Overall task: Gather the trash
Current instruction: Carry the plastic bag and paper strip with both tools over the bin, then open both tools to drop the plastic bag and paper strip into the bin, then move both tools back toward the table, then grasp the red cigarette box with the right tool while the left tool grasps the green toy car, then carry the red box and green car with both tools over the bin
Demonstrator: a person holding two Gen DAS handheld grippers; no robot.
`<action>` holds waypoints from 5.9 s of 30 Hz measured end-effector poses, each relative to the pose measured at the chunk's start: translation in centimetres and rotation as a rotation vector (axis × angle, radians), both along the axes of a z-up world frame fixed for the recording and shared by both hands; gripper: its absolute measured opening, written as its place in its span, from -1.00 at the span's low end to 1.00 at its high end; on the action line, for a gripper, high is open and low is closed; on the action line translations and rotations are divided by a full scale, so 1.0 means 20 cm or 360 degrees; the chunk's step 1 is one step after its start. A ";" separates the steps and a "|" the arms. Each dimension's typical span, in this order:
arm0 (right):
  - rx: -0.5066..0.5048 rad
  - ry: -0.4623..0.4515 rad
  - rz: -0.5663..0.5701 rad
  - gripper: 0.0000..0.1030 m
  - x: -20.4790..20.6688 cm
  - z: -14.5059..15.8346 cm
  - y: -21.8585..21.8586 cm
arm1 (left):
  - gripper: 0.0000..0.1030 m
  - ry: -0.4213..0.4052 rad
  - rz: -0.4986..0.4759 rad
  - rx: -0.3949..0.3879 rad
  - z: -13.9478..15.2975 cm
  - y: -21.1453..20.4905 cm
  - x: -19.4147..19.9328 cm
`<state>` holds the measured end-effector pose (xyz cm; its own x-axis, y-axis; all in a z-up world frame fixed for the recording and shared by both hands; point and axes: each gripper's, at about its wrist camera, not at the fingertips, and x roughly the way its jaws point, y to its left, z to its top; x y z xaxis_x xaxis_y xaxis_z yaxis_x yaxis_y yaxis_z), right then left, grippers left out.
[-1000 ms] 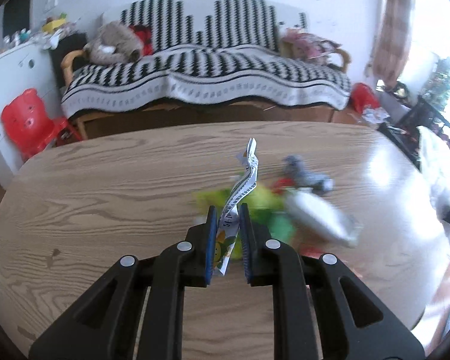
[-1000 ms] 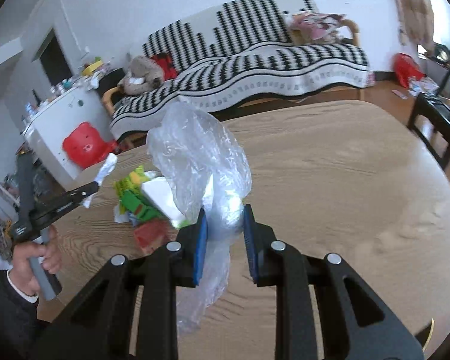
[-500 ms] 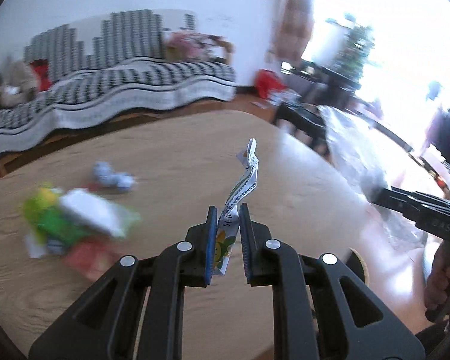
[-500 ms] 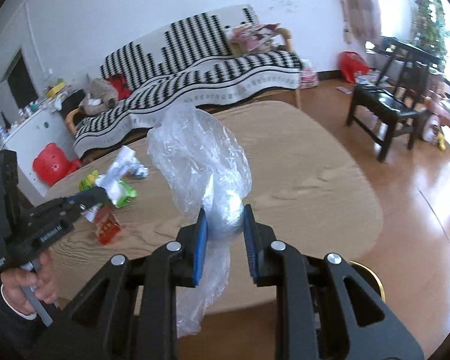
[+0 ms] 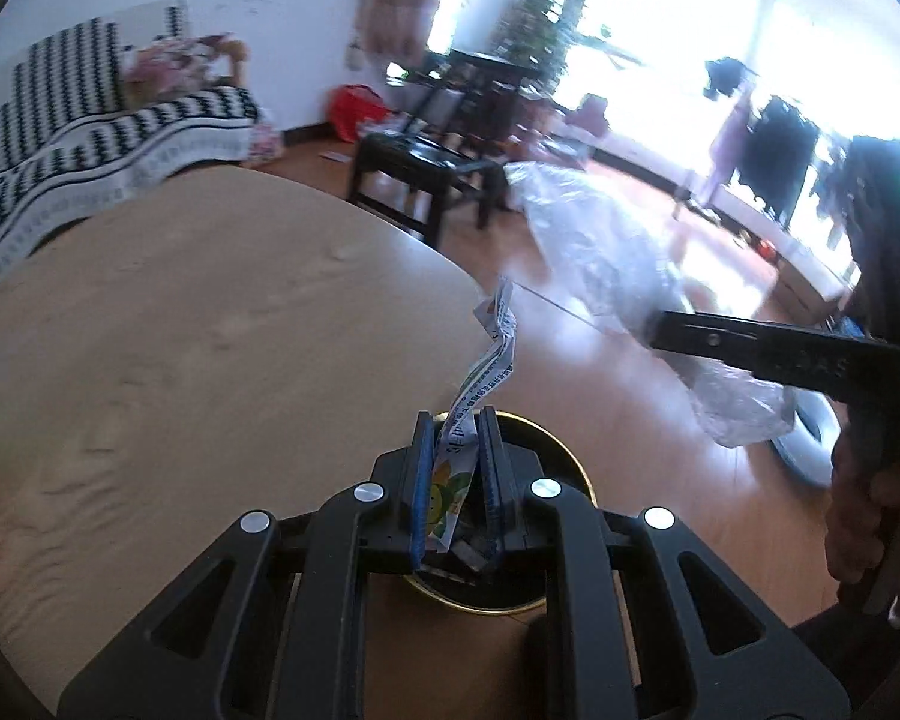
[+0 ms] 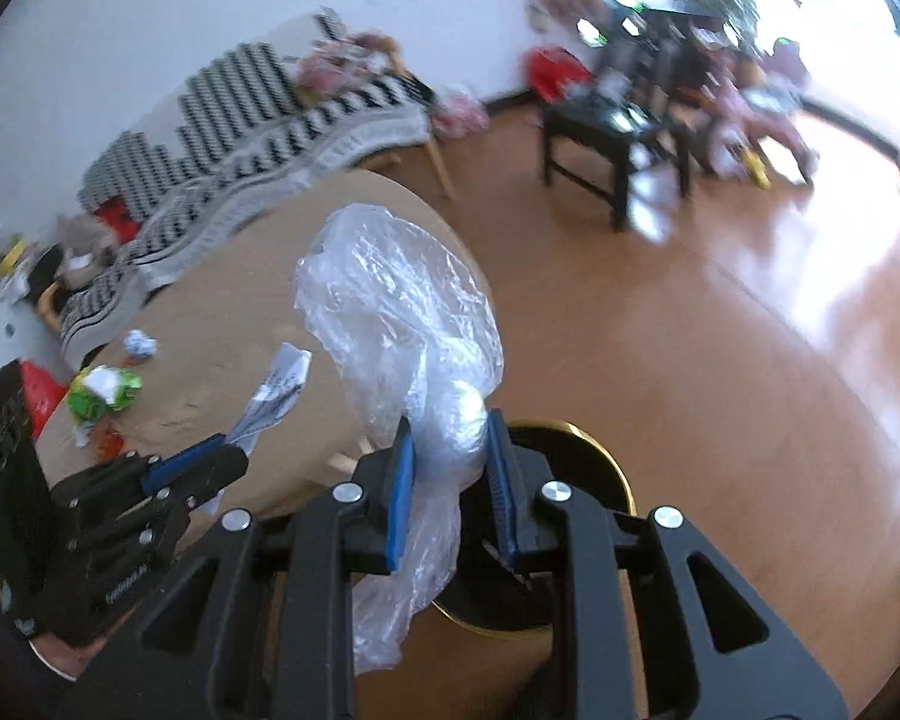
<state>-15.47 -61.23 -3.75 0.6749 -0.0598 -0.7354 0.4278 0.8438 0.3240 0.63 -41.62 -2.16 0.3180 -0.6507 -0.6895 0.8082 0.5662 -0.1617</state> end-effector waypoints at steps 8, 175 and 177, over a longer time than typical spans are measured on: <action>0.0174 0.0213 -0.0143 -0.55 -0.03 -0.20 -0.14 | -0.72 0.0142 -0.0082 0.0097 -0.19 -0.17 0.00; -0.0255 -0.0133 0.0546 0.14 0.51 0.15 0.75 | -0.23 0.0111 0.0579 -0.0034 0.18 0.70 0.47; -0.0247 -0.0122 0.0465 0.14 0.43 0.14 0.63 | -0.23 0.0112 0.0483 -0.0031 0.15 0.58 0.41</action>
<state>-6.87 -48.64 -1.03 0.7331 0.0371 -0.6791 0.1397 0.9690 0.2037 8.84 -29.95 0.74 0.4518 -0.5467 -0.7050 0.5891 0.7762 -0.2245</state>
